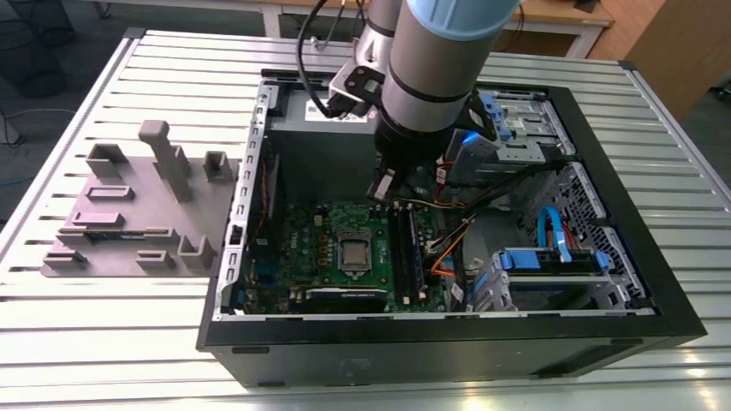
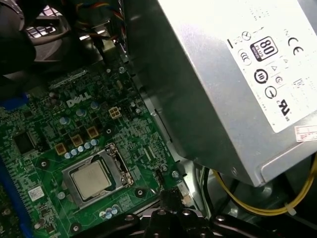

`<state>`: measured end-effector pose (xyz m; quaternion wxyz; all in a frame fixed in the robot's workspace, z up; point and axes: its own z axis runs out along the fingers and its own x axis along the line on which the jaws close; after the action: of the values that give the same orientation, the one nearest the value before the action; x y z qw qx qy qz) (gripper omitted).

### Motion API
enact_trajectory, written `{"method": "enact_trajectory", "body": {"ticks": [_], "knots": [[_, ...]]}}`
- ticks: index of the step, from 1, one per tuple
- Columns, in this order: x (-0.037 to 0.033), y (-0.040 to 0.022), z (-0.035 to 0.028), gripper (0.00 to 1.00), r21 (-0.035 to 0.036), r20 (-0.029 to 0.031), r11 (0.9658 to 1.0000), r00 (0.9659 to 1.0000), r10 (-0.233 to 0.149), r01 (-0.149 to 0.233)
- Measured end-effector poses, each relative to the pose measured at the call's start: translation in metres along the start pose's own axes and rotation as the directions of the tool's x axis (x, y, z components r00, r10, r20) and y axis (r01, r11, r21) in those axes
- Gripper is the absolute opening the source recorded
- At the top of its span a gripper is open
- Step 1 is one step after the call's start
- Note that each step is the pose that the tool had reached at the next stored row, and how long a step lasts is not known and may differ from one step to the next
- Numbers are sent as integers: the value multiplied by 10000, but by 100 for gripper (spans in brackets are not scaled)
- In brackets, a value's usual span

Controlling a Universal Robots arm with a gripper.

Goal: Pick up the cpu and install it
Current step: 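Install the first cpu locking lever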

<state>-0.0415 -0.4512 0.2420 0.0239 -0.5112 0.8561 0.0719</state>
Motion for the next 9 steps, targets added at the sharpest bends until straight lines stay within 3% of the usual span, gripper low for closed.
{"method": "enact_trajectory", "body": {"ticks": [6,9], "knots": [[-15,28,73,10,0,-2,10000,10000,-16,16],[-11,30,74,10,36,-86,10000,9999,-54,55]]}}
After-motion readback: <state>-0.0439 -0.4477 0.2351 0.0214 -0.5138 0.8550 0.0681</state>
